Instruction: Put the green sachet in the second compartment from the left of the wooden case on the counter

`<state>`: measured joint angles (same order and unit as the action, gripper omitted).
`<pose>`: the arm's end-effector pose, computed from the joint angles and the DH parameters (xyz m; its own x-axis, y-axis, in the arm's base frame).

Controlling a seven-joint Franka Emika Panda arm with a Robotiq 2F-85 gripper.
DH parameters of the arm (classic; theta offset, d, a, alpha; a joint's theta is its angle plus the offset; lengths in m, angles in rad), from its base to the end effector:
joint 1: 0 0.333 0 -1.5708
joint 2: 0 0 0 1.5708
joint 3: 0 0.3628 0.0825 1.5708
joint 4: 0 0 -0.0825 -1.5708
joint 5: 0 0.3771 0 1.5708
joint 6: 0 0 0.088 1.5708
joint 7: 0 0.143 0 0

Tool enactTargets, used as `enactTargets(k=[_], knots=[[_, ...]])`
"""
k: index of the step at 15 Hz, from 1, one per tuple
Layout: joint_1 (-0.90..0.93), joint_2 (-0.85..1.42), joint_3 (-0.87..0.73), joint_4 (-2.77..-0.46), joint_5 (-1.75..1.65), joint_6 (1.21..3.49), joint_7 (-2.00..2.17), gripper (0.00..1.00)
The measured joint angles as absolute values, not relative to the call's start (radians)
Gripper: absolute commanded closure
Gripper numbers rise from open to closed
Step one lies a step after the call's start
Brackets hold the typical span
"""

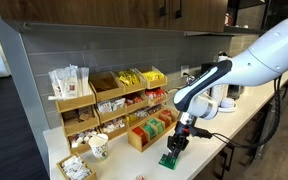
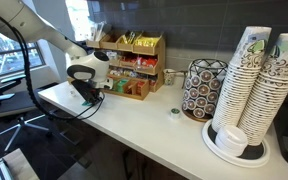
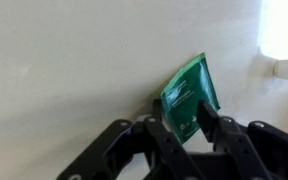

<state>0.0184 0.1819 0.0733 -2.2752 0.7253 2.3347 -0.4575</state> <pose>0.5225 0.0762 0.2896 0.9997 0.0095 -0.0236 -0.0033 -0.8715 -0.4904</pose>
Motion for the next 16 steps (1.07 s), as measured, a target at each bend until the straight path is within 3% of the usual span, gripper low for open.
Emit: enactTargets(k=[1, 6, 7, 8, 10, 16], knots=[[0.018, 0.183, 0.073, -2.275, 0.726, 2.335, -0.458, 0.68], [0.014, 0.186, 0.074, -2.274, 0.727, 2.334, -0.458, 1.00], [0.014, 0.189, 0.075, -2.274, 0.727, 2.334, -0.458, 0.81], [0.014, 0.191, 0.075, -2.274, 0.727, 2.334, -0.458, 0.71], [0.013, 0.195, 0.075, -2.274, 0.727, 2.334, -0.458, 0.65], [0.004, 0.179, 0.075, -2.274, 0.728, 2.321, -0.458, 0.21]])
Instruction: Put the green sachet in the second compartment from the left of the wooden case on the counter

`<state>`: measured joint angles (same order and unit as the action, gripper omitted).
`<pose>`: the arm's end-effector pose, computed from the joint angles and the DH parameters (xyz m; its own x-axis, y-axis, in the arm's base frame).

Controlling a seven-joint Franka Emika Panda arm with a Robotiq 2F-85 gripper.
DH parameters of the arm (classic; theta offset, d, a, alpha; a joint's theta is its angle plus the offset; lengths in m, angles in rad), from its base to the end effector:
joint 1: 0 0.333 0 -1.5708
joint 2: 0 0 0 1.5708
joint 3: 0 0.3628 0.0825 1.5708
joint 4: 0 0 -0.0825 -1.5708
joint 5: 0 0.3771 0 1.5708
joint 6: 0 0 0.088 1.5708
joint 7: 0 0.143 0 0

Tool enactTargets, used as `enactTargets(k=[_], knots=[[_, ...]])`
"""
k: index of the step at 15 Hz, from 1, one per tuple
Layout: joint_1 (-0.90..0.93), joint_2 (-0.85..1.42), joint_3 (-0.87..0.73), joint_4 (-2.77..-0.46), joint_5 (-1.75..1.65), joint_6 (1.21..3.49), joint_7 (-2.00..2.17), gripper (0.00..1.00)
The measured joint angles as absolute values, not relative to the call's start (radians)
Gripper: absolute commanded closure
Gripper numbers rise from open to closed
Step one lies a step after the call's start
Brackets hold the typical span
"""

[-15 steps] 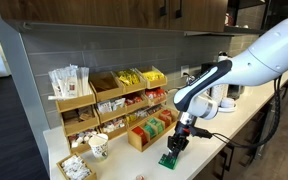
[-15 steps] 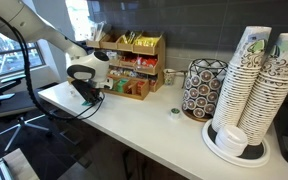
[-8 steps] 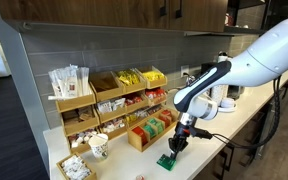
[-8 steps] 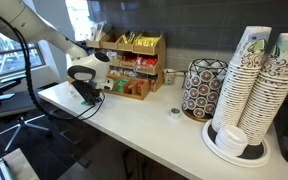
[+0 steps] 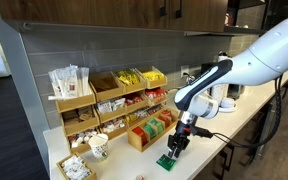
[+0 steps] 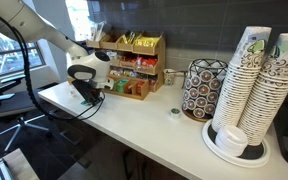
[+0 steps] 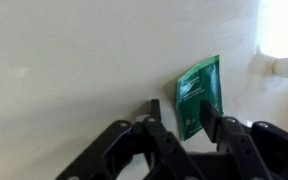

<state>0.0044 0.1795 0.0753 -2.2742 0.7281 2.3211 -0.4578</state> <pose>0.5222 0.0714 0.2907 0.9995 0.0017 -0.0309 -0.0139 -0.8673 -0.4976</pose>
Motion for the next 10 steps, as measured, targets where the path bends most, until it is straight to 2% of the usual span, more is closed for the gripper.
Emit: enactTargets(k=[2, 5, 7, 9, 10], knots=[[0.003, 0.176, 0.075, -2.274, 0.728, 2.307, -0.458, 0.07], [0.000, 0.175, 0.075, -2.274, 0.728, 2.260, -0.458, 0.09], [-0.002, 0.176, 0.075, -2.273, 0.728, 2.228, -0.458, 0.20], [-0.005, 0.179, 0.074, -2.272, 0.728, 2.197, -0.458, 0.39], [-0.007, 0.181, 0.074, -2.272, 0.728, 2.183, -0.458, 0.43]])
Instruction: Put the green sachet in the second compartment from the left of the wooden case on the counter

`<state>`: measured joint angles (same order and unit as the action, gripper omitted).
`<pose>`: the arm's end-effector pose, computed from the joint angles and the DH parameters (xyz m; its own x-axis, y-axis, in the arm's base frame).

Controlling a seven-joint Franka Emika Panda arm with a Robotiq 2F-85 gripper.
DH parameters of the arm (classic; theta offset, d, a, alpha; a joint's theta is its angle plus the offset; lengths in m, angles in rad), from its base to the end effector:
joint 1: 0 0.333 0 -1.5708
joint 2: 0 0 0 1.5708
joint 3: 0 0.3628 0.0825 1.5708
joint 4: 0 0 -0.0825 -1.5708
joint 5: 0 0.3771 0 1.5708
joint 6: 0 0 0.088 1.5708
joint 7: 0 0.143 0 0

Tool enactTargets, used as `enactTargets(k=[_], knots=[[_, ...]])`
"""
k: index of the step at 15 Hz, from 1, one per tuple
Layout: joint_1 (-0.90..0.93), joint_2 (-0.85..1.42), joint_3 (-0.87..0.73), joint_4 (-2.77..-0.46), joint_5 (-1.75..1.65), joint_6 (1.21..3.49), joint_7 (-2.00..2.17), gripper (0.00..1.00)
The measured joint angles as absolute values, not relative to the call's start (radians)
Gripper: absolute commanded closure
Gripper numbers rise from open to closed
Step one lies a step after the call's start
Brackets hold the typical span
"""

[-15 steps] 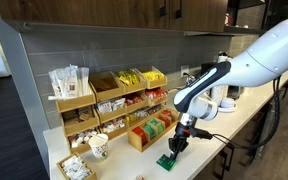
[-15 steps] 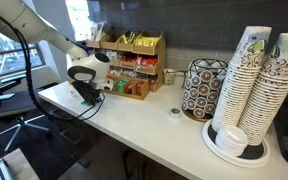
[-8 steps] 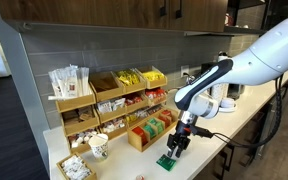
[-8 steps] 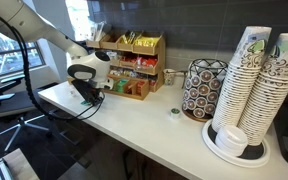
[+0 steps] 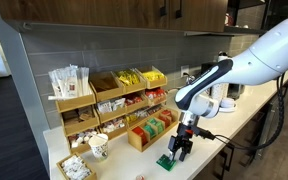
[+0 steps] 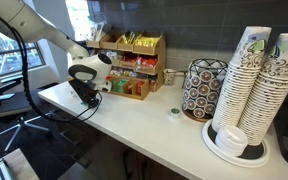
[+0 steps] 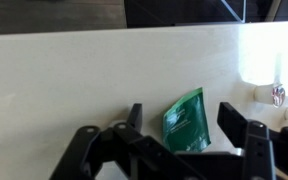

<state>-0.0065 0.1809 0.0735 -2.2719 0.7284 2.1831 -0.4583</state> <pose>0.5055 0.0783 0.2866 0.9894 0.0540 -0.1346 -0.0292 -0.8350 -0.5494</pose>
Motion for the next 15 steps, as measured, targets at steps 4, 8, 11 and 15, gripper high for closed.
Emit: enactTargets(k=[4, 8, 11, 15], knots=[[-0.007, 0.196, 0.075, -2.262, 0.728, 2.129, -0.458, 0.70], [-0.007, 0.218, 0.077, -2.247, 0.728, 2.120, -0.458, 0.79], [-0.007, 0.228, 0.077, -2.233, 0.728, 2.121, -0.458, 0.86], [-0.007, 0.232, 0.077, -2.224, 0.728, 2.137, -0.458, 1.00]])
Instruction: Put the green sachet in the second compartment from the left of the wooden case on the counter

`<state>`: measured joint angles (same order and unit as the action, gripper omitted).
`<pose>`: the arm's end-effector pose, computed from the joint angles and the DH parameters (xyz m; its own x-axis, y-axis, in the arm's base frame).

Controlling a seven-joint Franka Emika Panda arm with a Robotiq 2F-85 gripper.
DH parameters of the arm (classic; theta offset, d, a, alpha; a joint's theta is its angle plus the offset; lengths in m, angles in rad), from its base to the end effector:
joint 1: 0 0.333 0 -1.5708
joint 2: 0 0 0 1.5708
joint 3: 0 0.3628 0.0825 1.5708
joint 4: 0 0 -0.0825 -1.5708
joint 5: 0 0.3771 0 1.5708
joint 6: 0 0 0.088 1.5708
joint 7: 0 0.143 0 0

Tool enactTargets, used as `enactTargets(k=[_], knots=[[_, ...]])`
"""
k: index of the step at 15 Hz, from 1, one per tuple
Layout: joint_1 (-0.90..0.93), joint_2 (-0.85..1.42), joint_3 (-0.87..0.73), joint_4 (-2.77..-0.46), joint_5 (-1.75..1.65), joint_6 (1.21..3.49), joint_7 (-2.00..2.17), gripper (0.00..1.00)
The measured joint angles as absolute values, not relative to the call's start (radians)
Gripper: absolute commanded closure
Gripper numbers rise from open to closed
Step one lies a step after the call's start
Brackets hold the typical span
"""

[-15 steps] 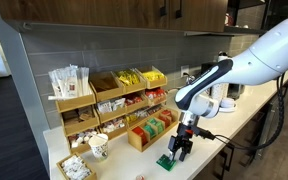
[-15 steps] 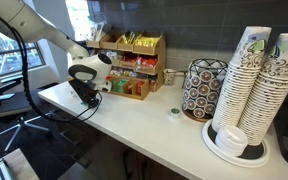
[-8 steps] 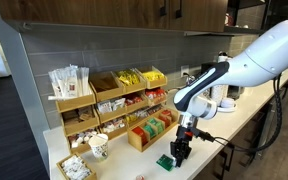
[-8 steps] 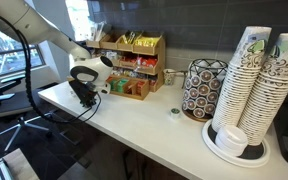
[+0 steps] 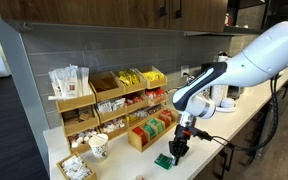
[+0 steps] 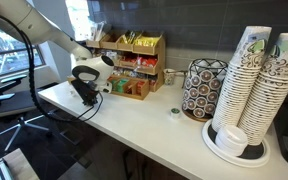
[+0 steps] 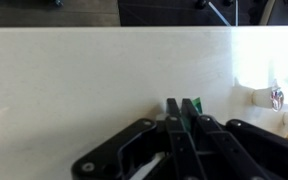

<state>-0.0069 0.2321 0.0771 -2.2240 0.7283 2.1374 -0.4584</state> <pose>0.5149 0.0851 0.2770 0.9820 0.0799 -0.1710 -0.0322 -0.8215 -0.5693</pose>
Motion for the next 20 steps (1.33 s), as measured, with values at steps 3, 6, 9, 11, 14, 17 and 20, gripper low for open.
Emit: enactTargets(k=[3, 6, 9, 11, 14, 17, 20], knots=[[-0.007, 0.231, 0.077, -2.224, 0.728, 2.159, -0.458, 1.00], [-0.007, 0.228, 0.077, -2.224, 0.728, 2.187, -0.460, 1.00], [-0.007, 0.224, 0.080, -2.224, 0.728, 2.210, -0.471, 1.00], [-0.007, 0.215, 0.083, -2.224, 0.728, 2.219, -0.478, 1.00], [-0.007, 0.188, 0.087, -2.226, 0.728, 2.235, -0.480, 0.95], [-0.006, 0.162, 0.087, -2.230, 0.728, 2.244, -0.480, 0.70], [-0.006, 0.156, 0.087, -2.233, 0.727, 2.246, -0.480, 0.49]])
